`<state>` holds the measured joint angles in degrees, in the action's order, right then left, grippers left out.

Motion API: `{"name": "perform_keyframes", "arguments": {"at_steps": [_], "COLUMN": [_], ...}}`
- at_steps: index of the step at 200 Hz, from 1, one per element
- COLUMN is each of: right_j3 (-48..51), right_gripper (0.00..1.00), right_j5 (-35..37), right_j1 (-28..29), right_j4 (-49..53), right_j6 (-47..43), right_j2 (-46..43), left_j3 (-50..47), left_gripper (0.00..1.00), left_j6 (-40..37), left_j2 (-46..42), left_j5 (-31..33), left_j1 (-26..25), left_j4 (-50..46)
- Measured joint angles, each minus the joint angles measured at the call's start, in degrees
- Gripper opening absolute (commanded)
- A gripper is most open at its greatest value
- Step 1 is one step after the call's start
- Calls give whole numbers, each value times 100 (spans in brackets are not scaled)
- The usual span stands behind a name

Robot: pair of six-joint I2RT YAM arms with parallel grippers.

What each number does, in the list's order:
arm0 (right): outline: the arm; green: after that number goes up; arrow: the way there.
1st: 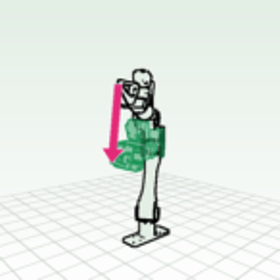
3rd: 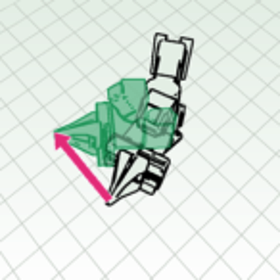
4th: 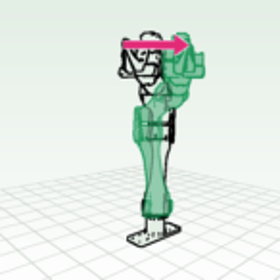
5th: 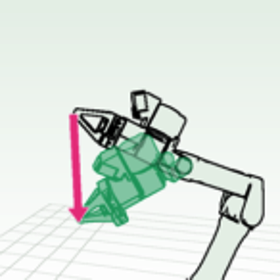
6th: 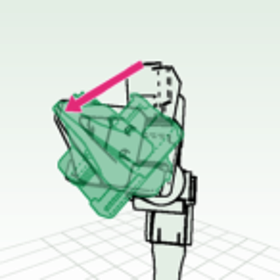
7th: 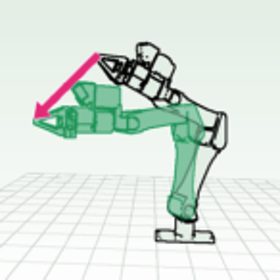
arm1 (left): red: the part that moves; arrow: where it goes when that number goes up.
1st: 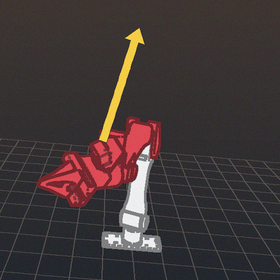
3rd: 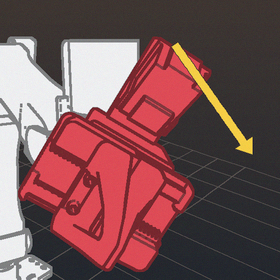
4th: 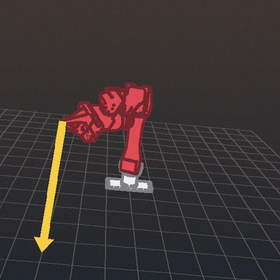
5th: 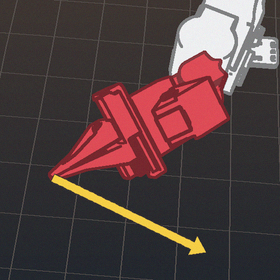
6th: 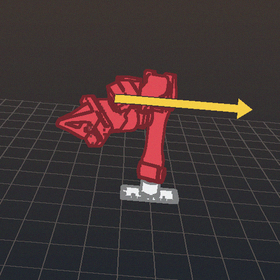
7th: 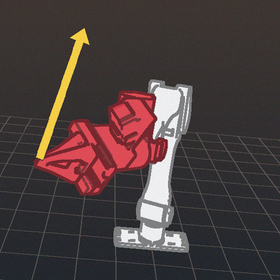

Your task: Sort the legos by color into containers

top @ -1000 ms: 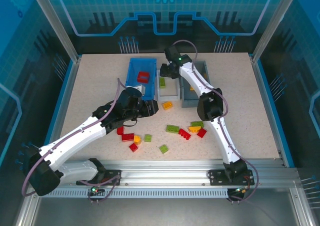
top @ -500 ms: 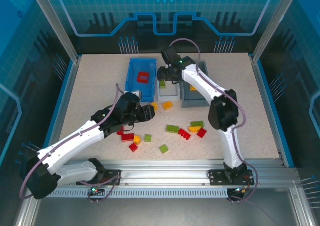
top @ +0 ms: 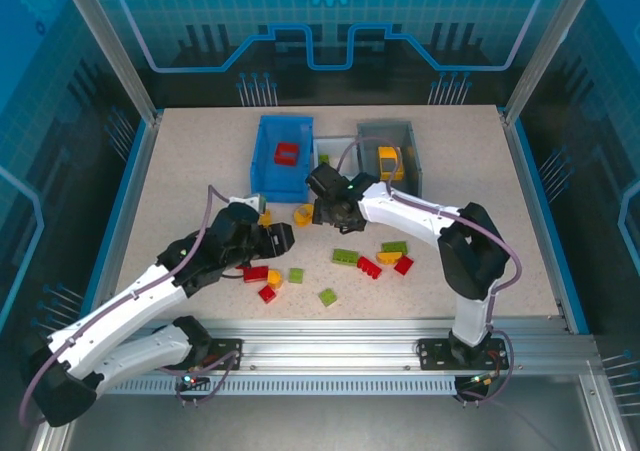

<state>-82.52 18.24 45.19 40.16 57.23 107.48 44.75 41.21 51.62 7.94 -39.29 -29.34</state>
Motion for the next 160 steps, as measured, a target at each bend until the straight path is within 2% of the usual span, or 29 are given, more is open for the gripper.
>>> {"name": "perform_keyframes", "arguments": {"at_steps": [58,144,160], "right_j3": [-350,-903,-1029], "right_gripper": [79,80,76], "right_j5": [-129,-199,-199], "right_j1": [-127,-461,-485], "right_j4": [-348,-509,-459], "right_j6": [492,581,592], "right_j2": [1047,1585,1668], "left_j3": [0,0,0], "left_gripper": [60,60,60], "left_j6": [48,46,46], "left_j2": [-90,-90,-90], "left_j5": [20,17,17], "left_j1": [0,0,0], "left_j4": [-44,-42,-39]}}
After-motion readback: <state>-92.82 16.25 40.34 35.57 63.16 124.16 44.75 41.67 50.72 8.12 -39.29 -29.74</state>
